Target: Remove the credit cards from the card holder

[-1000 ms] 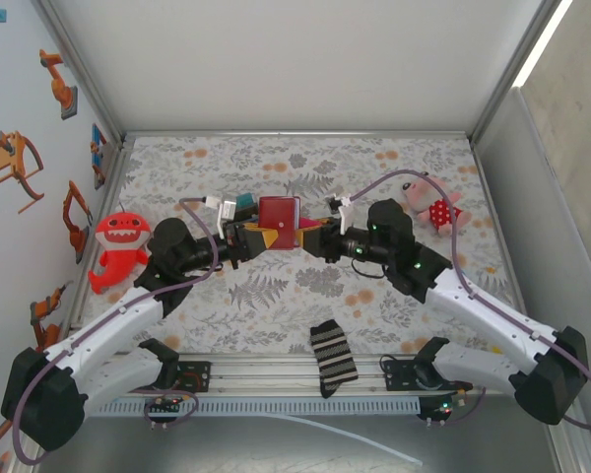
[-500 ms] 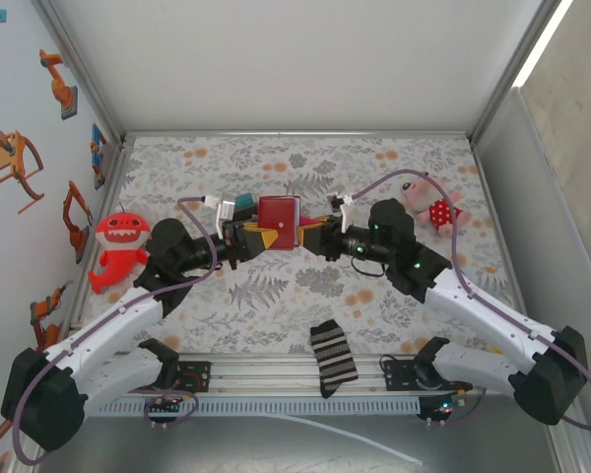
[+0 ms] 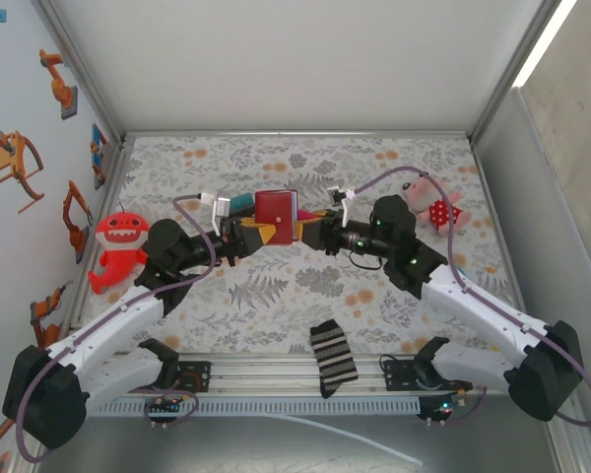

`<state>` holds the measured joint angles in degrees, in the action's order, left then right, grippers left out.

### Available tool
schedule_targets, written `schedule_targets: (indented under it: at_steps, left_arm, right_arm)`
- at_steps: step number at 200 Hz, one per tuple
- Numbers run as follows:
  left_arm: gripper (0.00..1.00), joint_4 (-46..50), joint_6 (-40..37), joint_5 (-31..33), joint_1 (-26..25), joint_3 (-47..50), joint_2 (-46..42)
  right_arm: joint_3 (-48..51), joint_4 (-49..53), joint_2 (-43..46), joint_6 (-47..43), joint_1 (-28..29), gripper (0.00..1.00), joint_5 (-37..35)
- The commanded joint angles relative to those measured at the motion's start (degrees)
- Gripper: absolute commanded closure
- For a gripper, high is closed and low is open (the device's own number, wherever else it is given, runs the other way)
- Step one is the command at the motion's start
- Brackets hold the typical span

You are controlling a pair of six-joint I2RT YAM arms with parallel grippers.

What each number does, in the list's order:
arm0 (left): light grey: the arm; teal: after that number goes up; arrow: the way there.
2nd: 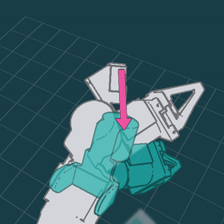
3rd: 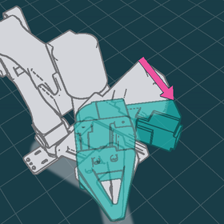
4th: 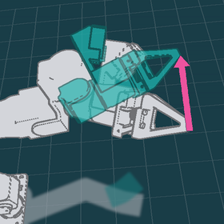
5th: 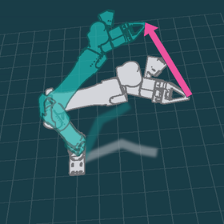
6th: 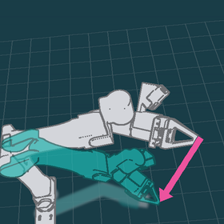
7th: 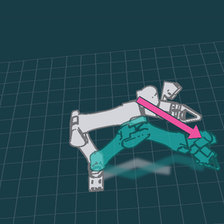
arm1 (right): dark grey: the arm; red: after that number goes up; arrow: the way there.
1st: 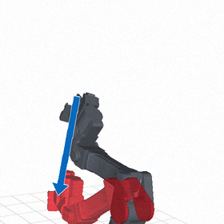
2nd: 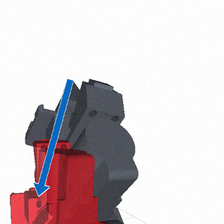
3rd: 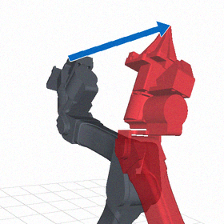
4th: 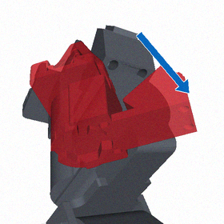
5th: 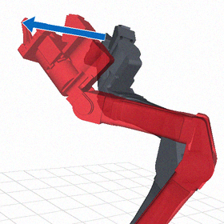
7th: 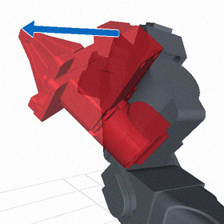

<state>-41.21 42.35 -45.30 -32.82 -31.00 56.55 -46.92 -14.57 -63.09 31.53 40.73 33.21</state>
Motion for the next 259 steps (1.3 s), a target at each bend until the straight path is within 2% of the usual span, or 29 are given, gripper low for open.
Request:
schedule_targets:
  at_steps: [1, 24, 43, 100, 132, 160, 176, 206, 240, 259]
  left_arm:
    - [1.0, -4.13, 1.15, -3.29, -0.9, -0.55, 0.71]
    - [1.0, -4.58, 1.25, -3.44, -0.93, -0.8, 0.97]
    - [0.95, -4.65, 1.53, -3.4, -0.92, -1.01, 1.38]
    - [0.37, 6.97, -0.85, -2.88, -0.89, -4.77, 3.69]
    - [0.23, 11.58, -2.2, -2.26, -0.95, -6.84, 6.48]
    - [0.08, 14.07, -3.0, -0.1, -1.4, -8.4, 8.89]
    - [0.07, 16.93, -4.08, 2.8, -2.15, -9.71, 10.5]
    - [0.07, 16.44, -4.29, 5.54, -3.99, -11.67, 14.47]
    - [0.15, 15.39, -4.18, 7.03, -5.7, -13.53, 18.07]
    - [0.16, 15.22, -3.92, 7.85, -6.19, -13.91, 19.58]
  right_arm:
    - [0.86, -4.73, -0.37, 0.73, 1.53, 0.77, 6.74]
    - [0.95, -6.32, -0.49, 1.59, 1.54, 0.86, 8.4]
    - [0.62, -5.56, -0.54, 1.72, 1.54, 1.0, 7.97]
    - [-1.26, 3.15, 1.25, -0.82, 1.54, 1.0, 1.18]
    - [-4.5, 14.27, 1.85, -3.03, 1.54, 1.0, -8.21]
    - [-6.04, 19.15, 1.75, -3.12, 1.55, 1.0, -13.27]
    - [-6.92, 21.23, 1.49, -2.97, 1.63, 1.0, -15.4]
    - [-8.51, 25.05, 1.14, -3.27, 1.96, 1.0, -19.3]
    - [-10.72, 30.09, 0.87, -3.54, 2.39, 1.0, -23.79]
    - [-12.49, 33.76, 0.35, -4.13, 3.22, 1.0, -26.93]
